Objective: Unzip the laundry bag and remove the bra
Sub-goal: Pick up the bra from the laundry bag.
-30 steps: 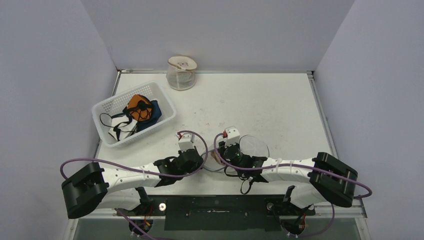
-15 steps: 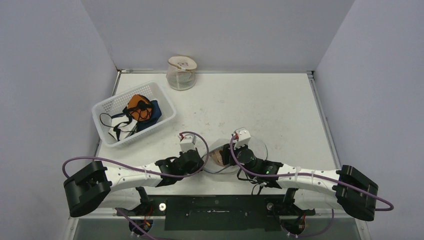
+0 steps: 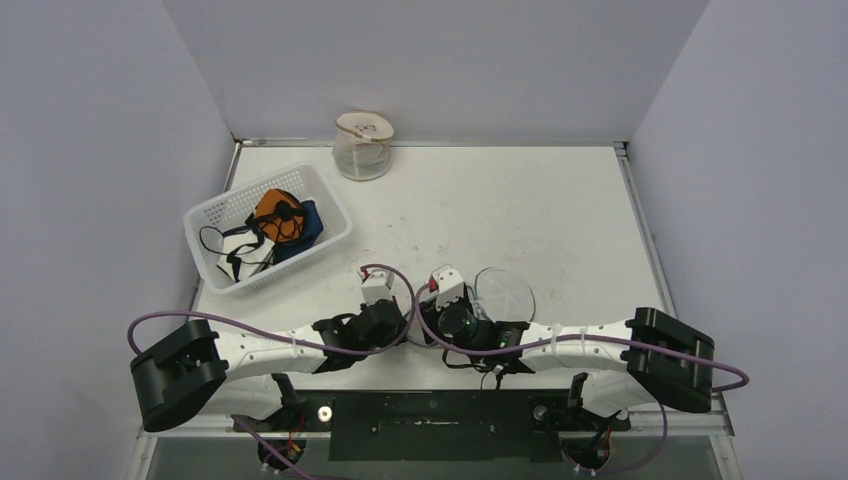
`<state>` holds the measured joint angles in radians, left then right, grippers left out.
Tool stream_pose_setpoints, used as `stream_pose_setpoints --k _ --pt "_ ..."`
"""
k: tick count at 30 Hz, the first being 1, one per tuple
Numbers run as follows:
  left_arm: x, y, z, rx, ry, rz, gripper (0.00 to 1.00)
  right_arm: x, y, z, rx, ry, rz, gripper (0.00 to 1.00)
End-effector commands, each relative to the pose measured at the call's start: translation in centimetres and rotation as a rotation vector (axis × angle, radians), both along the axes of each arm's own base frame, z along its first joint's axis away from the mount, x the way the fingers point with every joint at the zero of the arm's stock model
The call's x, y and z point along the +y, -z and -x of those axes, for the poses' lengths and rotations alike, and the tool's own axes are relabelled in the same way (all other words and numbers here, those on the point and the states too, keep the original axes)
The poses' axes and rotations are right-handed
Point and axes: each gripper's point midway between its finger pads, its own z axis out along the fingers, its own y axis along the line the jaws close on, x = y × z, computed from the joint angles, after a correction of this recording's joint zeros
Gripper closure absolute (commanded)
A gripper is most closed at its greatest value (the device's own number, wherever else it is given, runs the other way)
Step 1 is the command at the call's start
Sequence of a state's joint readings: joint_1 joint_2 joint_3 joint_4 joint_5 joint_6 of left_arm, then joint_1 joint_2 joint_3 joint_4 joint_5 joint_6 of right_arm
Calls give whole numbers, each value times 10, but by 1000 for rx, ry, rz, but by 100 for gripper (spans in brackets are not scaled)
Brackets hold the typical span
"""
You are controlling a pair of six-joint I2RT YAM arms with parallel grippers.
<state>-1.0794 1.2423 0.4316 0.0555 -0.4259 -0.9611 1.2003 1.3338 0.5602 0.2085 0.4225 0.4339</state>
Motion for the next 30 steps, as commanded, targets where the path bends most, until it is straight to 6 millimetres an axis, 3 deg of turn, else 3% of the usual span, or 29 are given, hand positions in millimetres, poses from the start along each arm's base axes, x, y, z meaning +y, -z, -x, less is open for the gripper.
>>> stream_pose_setpoints --k 1,9,13,17,21,30 --pt "-6 -10 -1 -22 3 47 100 4 -9 -15 -52 78 -19 42" --pt "-2 -12 0 -23 -12 64 100 16 2 -26 -57 87 -32 47" --pt "-2 -14 0 -24 -16 77 100 17 6 -31 -44 93 -40 60" --pt "-3 -20 1 -26 -16 96 100 12 6 -33 -37 97 -41 82" --pt "-2 -28 -2 -39 -30 117 100 1 -6 -29 -49 60 -84 94" --pt "2 -43 -14 -52 -58 144 100 -14 -43 4 -107 -148 -168 95"
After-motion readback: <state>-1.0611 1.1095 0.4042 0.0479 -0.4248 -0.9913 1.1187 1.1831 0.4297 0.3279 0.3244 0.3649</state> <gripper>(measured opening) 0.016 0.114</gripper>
